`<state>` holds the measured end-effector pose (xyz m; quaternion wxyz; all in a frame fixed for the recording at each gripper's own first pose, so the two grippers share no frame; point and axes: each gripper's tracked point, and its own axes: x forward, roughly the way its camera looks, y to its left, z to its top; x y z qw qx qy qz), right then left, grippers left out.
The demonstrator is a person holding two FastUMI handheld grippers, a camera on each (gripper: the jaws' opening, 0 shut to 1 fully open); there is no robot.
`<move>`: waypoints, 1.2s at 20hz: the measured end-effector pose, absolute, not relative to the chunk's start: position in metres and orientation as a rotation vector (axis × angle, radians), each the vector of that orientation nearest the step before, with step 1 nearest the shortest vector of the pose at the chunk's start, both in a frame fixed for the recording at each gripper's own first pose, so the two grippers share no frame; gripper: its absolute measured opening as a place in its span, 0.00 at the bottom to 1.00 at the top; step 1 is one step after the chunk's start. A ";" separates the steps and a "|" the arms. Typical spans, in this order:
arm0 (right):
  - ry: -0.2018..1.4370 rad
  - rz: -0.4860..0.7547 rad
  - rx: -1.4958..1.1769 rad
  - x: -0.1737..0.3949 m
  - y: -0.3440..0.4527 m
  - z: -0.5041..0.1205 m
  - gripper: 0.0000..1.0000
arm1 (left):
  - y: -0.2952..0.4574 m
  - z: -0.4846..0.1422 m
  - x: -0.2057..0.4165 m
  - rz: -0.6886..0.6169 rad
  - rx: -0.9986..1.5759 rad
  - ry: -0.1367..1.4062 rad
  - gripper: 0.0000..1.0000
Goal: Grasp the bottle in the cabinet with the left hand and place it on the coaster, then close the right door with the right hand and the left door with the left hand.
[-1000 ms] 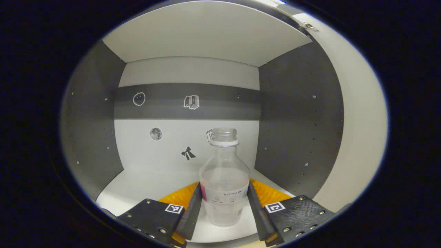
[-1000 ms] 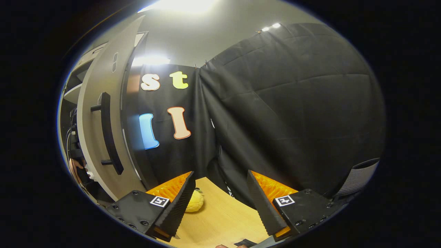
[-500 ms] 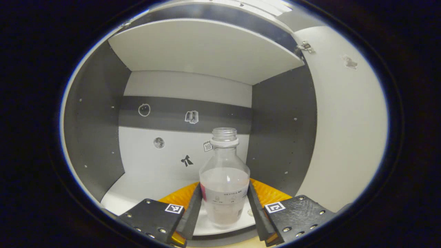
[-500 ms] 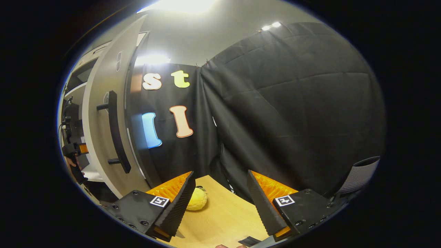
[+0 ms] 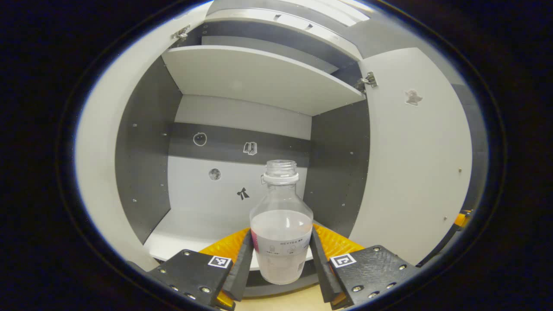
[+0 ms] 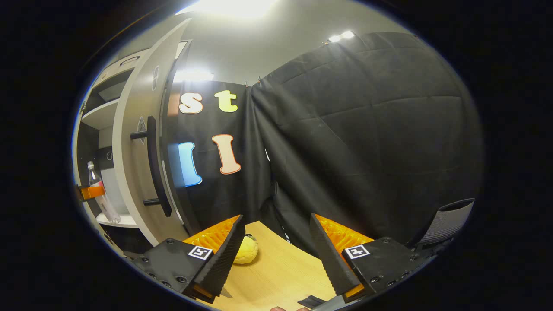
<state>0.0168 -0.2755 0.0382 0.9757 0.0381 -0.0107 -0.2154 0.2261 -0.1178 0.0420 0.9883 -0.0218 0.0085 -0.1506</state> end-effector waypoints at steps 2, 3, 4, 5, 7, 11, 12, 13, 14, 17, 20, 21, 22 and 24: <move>-0.018 -0.431 0.085 0.013 -0.273 0.038 0.95 | -0.113 0.031 0.204 -0.324 -0.044 0.027 0.75; -0.015 -0.428 0.086 0.008 -0.269 0.037 0.92 | -0.111 0.025 0.193 -0.335 -0.052 0.031 0.75; -0.014 -0.424 0.082 -0.001 -0.265 0.035 0.92 | -0.108 0.018 0.183 -0.343 -0.057 0.038 0.75; -0.017 -0.423 0.076 -0.008 -0.262 0.034 0.92 | -0.104 0.008 0.173 -0.344 -0.056 0.052 0.75; -0.031 -0.423 0.059 -0.014 -0.256 0.039 0.95 | -0.098 -0.009 0.153 -0.353 -0.038 0.072 0.68; -0.038 -0.422 0.052 -0.017 -0.243 0.039 0.92 | -0.097 -0.051 0.117 -0.395 -0.014 0.099 0.68; -0.040 -0.420 0.052 -0.020 -0.240 0.039 0.92 | -0.099 -0.061 0.109 -0.410 -0.009 0.103 0.64; -0.041 -0.417 0.050 -0.022 -0.237 0.040 0.92 | -0.100 -0.069 0.101 -0.427 -0.007 0.106 0.68; -0.042 -0.416 0.048 -0.024 -0.234 0.042 0.92 | -0.101 -0.078 0.094 -0.440 -0.001 0.105 0.64; -0.040 -0.416 0.041 -0.030 -0.228 0.042 0.95 | -0.106 -0.102 0.075 -0.479 0.013 0.105 0.68; -0.033 -0.419 0.026 -0.034 -0.223 0.041 0.92 | -0.112 -0.132 0.060 -0.520 0.011 0.113 0.68; -0.029 -0.425 0.018 -0.036 -0.224 0.040 0.92 | -0.112 -0.142 0.056 -0.525 0.020 0.115 0.68; -0.029 -0.434 0.015 -0.038 -0.225 0.041 0.92 | -0.114 -0.153 0.052 -0.532 0.032 0.119 0.68; -0.041 -0.445 0.000 -0.040 -0.224 0.046 0.92 | -0.116 -0.173 0.045 -0.538 0.066 0.129 0.68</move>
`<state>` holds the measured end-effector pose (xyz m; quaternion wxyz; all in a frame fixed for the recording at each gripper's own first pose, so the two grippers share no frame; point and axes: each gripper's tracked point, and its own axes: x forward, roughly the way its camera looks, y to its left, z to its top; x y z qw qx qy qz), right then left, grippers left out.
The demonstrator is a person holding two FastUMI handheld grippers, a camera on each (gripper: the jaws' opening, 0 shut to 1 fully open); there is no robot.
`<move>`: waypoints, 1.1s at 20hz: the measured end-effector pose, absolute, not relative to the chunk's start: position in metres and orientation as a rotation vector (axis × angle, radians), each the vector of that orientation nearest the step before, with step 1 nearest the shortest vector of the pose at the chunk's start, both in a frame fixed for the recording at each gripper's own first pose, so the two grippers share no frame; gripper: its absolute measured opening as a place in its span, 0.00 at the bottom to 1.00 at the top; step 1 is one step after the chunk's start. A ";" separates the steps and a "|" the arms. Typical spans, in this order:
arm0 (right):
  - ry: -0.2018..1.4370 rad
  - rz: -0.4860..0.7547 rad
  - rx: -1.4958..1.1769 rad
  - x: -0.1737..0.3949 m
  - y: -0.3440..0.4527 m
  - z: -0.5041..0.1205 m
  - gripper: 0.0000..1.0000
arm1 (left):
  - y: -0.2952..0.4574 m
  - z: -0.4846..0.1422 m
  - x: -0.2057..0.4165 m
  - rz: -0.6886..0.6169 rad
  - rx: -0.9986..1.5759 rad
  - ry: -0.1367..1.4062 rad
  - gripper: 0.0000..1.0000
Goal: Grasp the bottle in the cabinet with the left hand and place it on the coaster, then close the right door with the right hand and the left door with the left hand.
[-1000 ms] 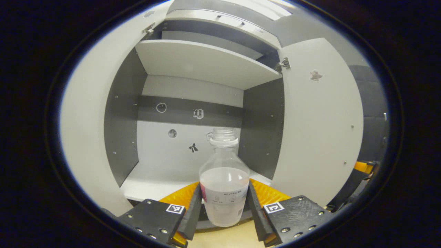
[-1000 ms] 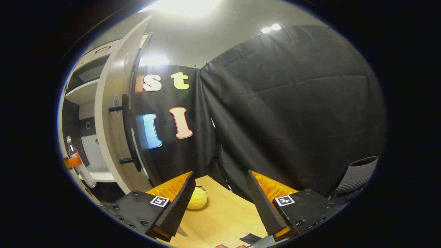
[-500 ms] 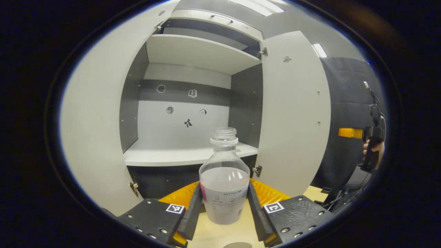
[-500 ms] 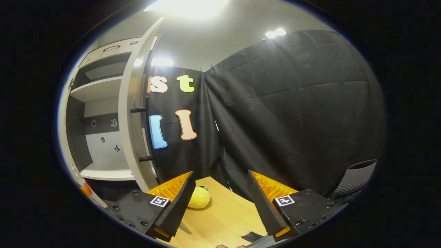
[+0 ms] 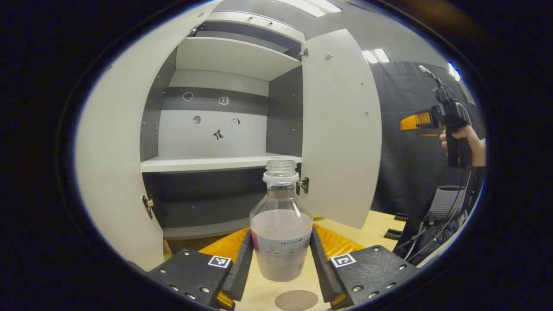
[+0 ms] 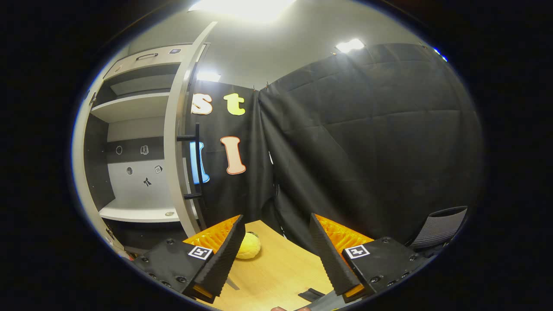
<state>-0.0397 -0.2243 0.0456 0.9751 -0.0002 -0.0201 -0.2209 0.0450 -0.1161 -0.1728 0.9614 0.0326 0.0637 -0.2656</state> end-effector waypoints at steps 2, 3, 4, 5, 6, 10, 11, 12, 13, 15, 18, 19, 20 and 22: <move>-0.035 -0.451 -0.025 -0.041 -0.224 0.044 0.92 | -0.120 -0.194 0.036 -0.551 0.091 0.139 0.68; -0.028 -0.450 -0.033 -0.042 -0.223 0.043 0.92 | -0.123 -0.204 0.032 -0.558 0.104 0.144 0.68; -0.022 -0.450 -0.039 -0.042 -0.223 0.041 0.92 | -0.126 -0.218 0.027 -0.568 0.113 0.156 0.68; -0.013 -0.450 -0.041 -0.042 -0.222 0.039 0.92 | -0.130 -0.230 0.022 -0.582 0.120 0.174 0.68; -0.001 -0.449 -0.038 -0.042 -0.220 0.036 0.92 | -0.135 -0.242 0.016 -0.596 0.126 0.191 0.68; 0.045 -0.450 -0.023 -0.041 -0.216 0.026 0.92 | -0.146 -0.279 -0.005 -0.637 0.155 0.236 0.68; 0.050 -0.450 -0.031 -0.042 -0.214 0.025 0.95 | -0.147 -0.287 -0.008 -0.640 0.161 0.250 0.68; 0.054 -0.447 -0.036 -0.040 -0.212 0.023 0.95 | -0.148 -0.297 -0.011 -0.642 0.158 0.268 0.68; 0.059 -0.436 -0.041 -0.039 -0.209 0.022 0.95 | -0.146 -0.303 -0.013 -0.638 0.152 0.279 0.69; 0.073 -0.438 -0.044 -0.042 -0.210 0.018 0.95 | -0.143 -0.309 -0.013 -0.623 0.142 0.280 0.68; 0.096 -0.450 -0.034 -0.045 -0.213 0.009 0.95 | -0.143 -0.312 -0.011 -0.619 0.147 0.266 0.68; 0.109 -0.455 -0.034 -0.043 -0.216 0.006 0.92 | -0.144 -0.312 -0.009 -0.619 0.155 0.264 0.68; 0.119 -0.458 -0.030 -0.044 -0.216 0.002 0.96 | -0.145 -0.312 -0.009 -0.621 0.159 0.263 0.68; 0.123 -0.457 -0.017 -0.045 -0.215 0.001 0.96 | -0.143 -0.315 -0.012 -0.617 0.157 0.269 0.68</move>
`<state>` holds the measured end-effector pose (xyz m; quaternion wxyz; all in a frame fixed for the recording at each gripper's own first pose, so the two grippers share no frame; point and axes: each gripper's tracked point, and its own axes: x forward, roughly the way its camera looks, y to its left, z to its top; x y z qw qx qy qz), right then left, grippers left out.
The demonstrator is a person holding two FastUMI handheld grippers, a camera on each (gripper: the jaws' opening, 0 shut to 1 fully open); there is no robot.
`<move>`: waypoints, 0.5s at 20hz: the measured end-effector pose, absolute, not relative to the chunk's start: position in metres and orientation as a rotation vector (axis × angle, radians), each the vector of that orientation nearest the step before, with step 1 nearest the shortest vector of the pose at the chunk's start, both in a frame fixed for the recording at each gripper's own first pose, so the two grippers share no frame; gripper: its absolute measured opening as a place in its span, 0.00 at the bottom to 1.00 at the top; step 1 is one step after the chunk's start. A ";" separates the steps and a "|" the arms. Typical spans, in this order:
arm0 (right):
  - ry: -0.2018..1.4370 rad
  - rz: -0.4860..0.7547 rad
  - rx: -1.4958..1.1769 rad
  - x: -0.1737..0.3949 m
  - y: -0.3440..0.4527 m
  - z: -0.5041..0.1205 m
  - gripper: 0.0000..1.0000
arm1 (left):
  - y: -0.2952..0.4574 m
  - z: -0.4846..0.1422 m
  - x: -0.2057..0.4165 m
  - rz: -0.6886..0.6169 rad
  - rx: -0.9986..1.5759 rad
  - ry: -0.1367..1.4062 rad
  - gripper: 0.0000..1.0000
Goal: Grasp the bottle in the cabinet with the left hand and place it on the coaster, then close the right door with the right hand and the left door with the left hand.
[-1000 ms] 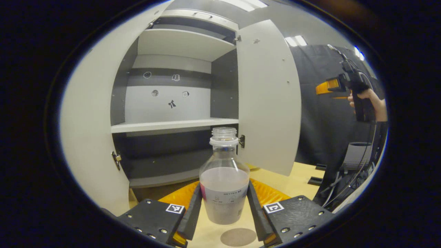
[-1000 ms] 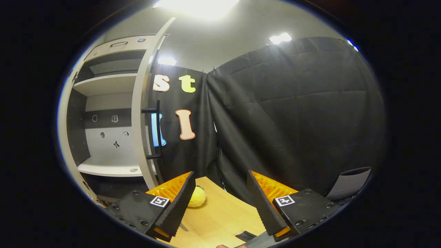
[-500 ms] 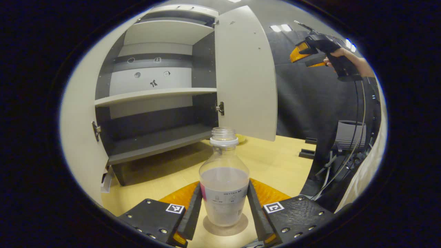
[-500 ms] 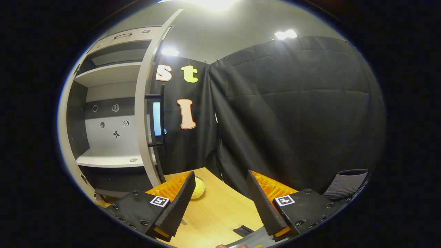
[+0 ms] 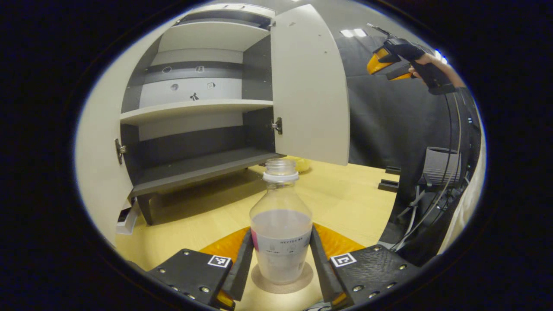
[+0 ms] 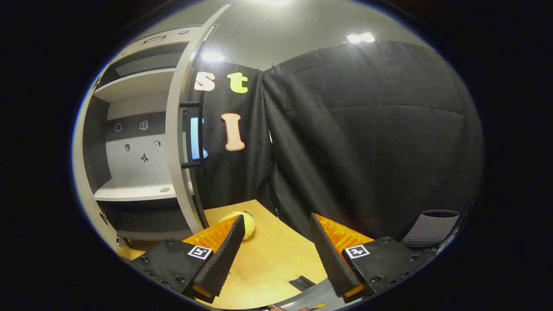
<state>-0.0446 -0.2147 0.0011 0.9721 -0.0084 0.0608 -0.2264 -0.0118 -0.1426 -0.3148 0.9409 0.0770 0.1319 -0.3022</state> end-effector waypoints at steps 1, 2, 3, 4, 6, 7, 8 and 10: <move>0.121 -0.458 -0.014 -0.044 -0.215 0.001 0.92 | -0.141 -0.317 -0.014 -0.615 0.157 0.273 0.76; 0.121 -0.458 -0.013 -0.044 -0.215 -0.001 0.95 | -0.139 -0.319 -0.017 -0.612 0.155 0.280 0.70; 0.123 -0.457 -0.013 -0.044 -0.215 -0.002 0.95 | -0.136 -0.321 -0.020 -0.607 0.150 0.289 0.78; 0.126 -0.458 -0.014 -0.043 -0.214 -0.005 0.95 | -0.133 -0.322 -0.021 -0.604 0.148 0.294 0.71; 0.132 -0.457 -0.012 -0.044 -0.214 -0.008 0.95 | -0.127 -0.329 -0.023 -0.602 0.162 0.315 0.77; 0.136 -0.459 -0.011 -0.044 -0.215 -0.010 0.95 | -0.124 -0.328 -0.025 -0.602 0.166 0.320 0.74; 0.140 -0.459 -0.009 -0.043 -0.216 -0.012 0.95 | -0.123 -0.329 -0.024 -0.599 0.169 0.322 0.72; 0.143 -0.459 -0.009 -0.042 -0.217 -0.013 0.92 | -0.122 -0.324 -0.026 -0.592 0.177 0.327 0.97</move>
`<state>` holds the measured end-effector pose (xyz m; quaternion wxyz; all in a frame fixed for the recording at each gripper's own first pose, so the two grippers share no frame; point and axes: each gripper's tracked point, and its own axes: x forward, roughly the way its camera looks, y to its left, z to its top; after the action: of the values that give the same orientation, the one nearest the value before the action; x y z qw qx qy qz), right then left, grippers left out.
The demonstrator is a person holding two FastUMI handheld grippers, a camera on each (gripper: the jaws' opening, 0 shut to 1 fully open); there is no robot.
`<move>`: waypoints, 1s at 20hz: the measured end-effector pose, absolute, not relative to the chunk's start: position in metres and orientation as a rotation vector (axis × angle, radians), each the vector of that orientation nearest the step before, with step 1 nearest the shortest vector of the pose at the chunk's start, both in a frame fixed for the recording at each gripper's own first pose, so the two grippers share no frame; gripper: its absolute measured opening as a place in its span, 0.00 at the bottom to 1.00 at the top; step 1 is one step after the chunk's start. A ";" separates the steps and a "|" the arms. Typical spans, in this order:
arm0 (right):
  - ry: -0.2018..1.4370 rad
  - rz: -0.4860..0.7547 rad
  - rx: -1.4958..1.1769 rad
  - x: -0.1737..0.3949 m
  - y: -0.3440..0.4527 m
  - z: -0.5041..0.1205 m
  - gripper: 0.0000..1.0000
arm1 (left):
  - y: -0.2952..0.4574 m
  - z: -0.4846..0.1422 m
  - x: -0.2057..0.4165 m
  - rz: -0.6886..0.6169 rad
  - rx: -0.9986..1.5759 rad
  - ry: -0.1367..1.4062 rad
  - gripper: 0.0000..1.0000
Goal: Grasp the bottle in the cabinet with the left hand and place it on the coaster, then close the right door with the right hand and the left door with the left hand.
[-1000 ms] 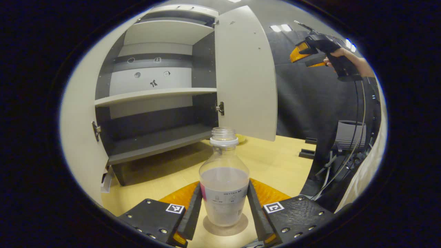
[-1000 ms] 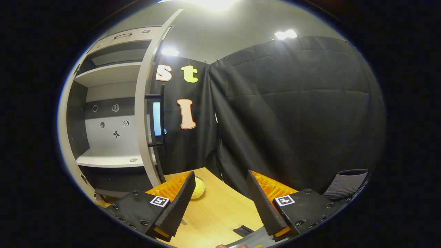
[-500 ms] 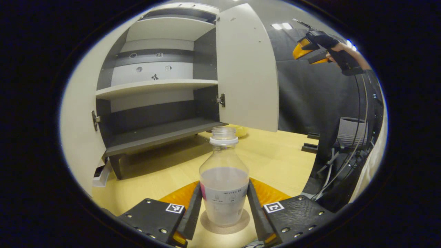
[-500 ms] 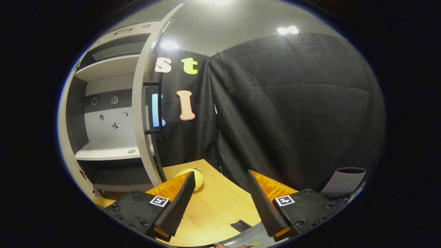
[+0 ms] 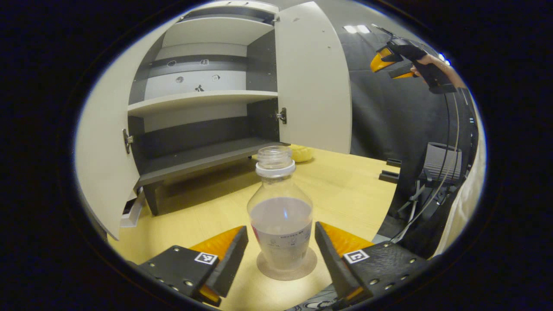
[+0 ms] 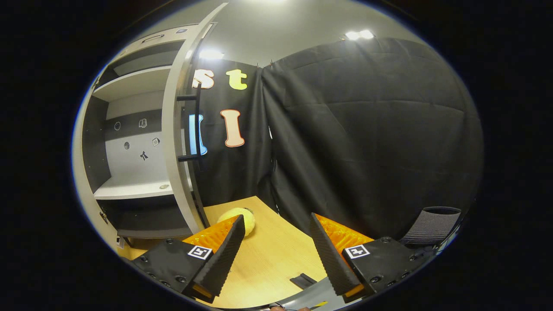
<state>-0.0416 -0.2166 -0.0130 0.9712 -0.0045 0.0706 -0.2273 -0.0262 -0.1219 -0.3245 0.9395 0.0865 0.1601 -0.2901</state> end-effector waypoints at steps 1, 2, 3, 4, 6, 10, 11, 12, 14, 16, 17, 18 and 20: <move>0.142 -0.459 -0.011 -0.041 -0.217 -0.013 0.92 | -0.124 -0.323 -0.030 -0.604 0.180 0.334 1.00; 0.143 -0.459 -0.013 -0.040 -0.217 -0.015 0.92 | -0.125 -0.319 -0.033 -0.608 0.183 0.332 1.00; 0.143 -0.460 -0.014 -0.041 -0.217 -0.016 0.92 | -0.124 -0.315 -0.035 -0.601 0.178 0.334 1.00; 0.144 -0.461 -0.016 -0.041 -0.217 -0.016 0.96 | -0.124 -0.310 -0.038 -0.600 0.161 0.339 1.00; 0.152 -0.466 -0.018 -0.043 -0.217 -0.021 0.96 | -0.120 -0.293 -0.042 -0.582 0.132 0.332 1.00; 0.170 -0.483 0.009 -0.044 -0.220 -0.029 0.95 | -0.109 -0.236 -0.044 -0.546 0.090 0.273 0.95; 0.174 -0.481 0.014 -0.043 -0.219 -0.032 0.95 | -0.107 -0.219 -0.044 -0.537 0.080 0.254 0.95; 0.175 -0.475 0.015 -0.042 -0.219 -0.033 0.92 | -0.102 -0.202 -0.043 -0.521 0.073 0.235 0.95; 0.162 -0.471 0.020 -0.040 -0.222 -0.032 0.92 | -0.095 -0.165 -0.042 -0.489 0.060 0.193 0.95; 0.137 -0.464 0.037 -0.035 -0.224 -0.027 0.92 | -0.082 -0.125 -0.035 -0.423 0.042 0.149 0.95; 0.125 -0.462 0.042 -0.031 -0.227 -0.024 0.95 | -0.076 -0.106 -0.031 -0.384 0.027 0.129 0.95; 0.112 -0.461 0.042 -0.027 -0.232 -0.022 0.95 | -0.069 -0.086 -0.028 -0.342 0.013 0.105 0.95; 0.104 -0.457 0.042 -0.019 -0.241 -0.018 0.92 | -0.055 -0.050 -0.022 -0.258 0.009 0.055 0.95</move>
<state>-0.0190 -0.2406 -0.0178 0.9724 0.0209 0.0516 -0.2265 -0.0221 -0.0554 -0.0500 0.9913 0.0043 0.0274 -0.1285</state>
